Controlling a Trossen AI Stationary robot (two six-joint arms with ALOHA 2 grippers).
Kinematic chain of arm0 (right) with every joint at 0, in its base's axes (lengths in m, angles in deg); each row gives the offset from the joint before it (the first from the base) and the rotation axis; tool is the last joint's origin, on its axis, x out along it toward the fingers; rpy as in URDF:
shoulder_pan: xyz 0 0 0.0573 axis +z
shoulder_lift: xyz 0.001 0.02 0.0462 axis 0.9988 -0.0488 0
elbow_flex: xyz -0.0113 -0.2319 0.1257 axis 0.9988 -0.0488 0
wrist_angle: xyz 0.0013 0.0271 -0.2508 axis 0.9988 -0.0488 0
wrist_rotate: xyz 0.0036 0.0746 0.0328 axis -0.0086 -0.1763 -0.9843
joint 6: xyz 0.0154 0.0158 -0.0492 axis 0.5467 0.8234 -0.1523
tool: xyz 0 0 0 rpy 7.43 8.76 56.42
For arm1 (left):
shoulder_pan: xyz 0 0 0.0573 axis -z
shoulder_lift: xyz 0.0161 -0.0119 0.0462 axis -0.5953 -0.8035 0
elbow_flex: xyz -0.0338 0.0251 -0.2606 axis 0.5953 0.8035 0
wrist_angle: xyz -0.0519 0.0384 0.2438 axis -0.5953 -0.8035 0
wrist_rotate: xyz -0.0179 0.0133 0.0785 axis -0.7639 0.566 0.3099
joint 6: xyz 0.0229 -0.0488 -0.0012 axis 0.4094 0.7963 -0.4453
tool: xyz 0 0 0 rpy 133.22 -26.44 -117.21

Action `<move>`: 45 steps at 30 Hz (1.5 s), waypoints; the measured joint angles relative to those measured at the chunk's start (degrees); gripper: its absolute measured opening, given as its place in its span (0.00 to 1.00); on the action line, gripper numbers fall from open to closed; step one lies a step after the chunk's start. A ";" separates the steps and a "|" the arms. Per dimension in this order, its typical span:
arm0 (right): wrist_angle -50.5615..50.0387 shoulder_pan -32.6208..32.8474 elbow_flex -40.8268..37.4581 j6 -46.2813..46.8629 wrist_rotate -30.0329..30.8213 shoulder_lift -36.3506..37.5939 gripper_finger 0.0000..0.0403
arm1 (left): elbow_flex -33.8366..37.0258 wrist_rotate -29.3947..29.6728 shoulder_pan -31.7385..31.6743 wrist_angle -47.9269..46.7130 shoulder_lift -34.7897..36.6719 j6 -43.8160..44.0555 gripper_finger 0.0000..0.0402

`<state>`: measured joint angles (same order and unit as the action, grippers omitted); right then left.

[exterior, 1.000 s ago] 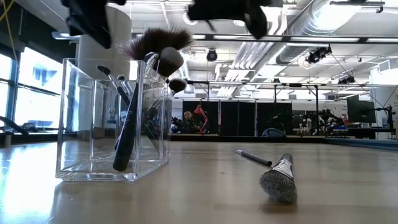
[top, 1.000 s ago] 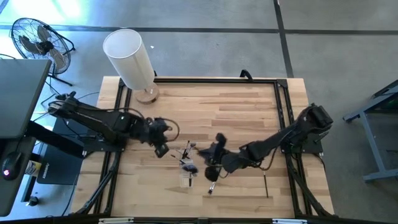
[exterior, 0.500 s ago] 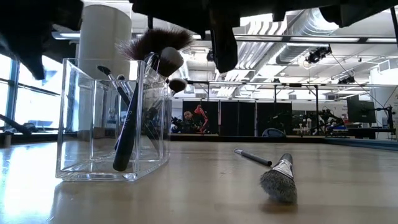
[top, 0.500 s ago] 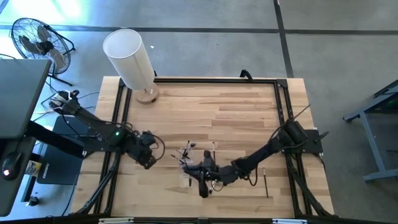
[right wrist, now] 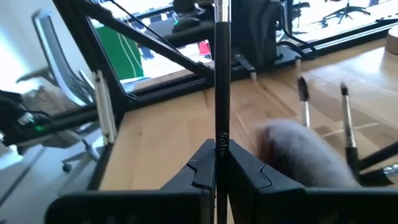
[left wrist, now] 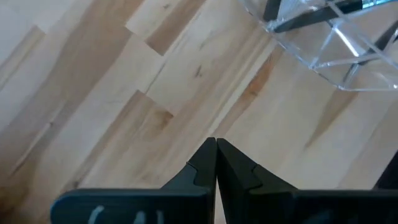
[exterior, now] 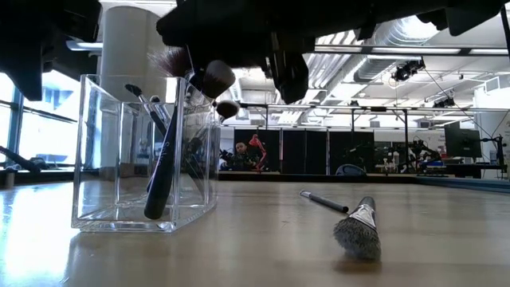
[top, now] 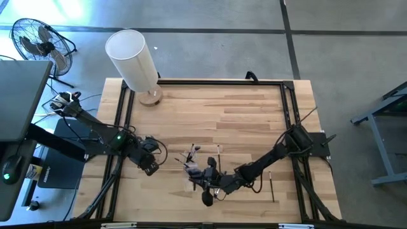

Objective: Put items in baskets/containers
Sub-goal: Put the foundation brush into the transparent organizer

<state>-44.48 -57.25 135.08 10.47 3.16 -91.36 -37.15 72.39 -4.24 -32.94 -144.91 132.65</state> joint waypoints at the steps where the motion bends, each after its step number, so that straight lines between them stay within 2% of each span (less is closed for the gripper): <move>1: -0.34 -0.03 0.00 -0.25 0.04 0.00 0.06 | 0.00 -0.47 0.00 0.00 0.00 -0.01 0.01; 5: -0.31 -0.58 0.00 -1.47 0.05 0.00 0.09 | 0.00 -1.46 0.00 0.03 0.00 0.00 0.01; 11: -1.10 -1.55 0.00 -0.41 -3.03 0.00 0.04 | 0.00 -1.85 0.00 0.09 -0.02 -0.02 0.01; 17: -1.04 -1.57 -0.02 -0.11 -2.48 0.00 0.06 | 0.00 -1.83 0.00 0.09 -0.02 -0.10 0.01; 23: 3.24 -2.21 -0.07 -0.03 -2.90 0.00 0.03 | 0.00 -0.94 0.00 0.43 -0.02 -0.35 0.01; 28: 3.60 -2.23 -0.09 0.61 -2.05 0.00 0.03 | -0.02 -0.25 0.00 7.63 -0.02 -3.72 0.01; 34: 7.42 -2.58 -0.09 -6.45 -0.84 1.03 0.03 | -0.04 1.27 -0.02 19.35 -0.02 -10.63 0.01; 39: 2.50 -2.61 -0.09 -12.02 -0.79 5.72 0.03 | -0.28 2.40 0.00 24.09 -0.04 -10.92 0.01; 42: -3.03 -2.87 -0.09 -12.13 -3.53 8.23 0.03 | -0.44 2.56 0.00 25.98 -0.02 -10.89 0.01; 45: -6.08 -3.04 -0.11 -8.45 -8.42 8.74 0.03 | -0.44 2.74 0.00 26.80 -0.04 -9.74 0.01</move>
<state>-50.56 -60.29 134.97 2.01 -5.25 -82.61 -37.59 75.13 -4.24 -6.14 -144.96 122.91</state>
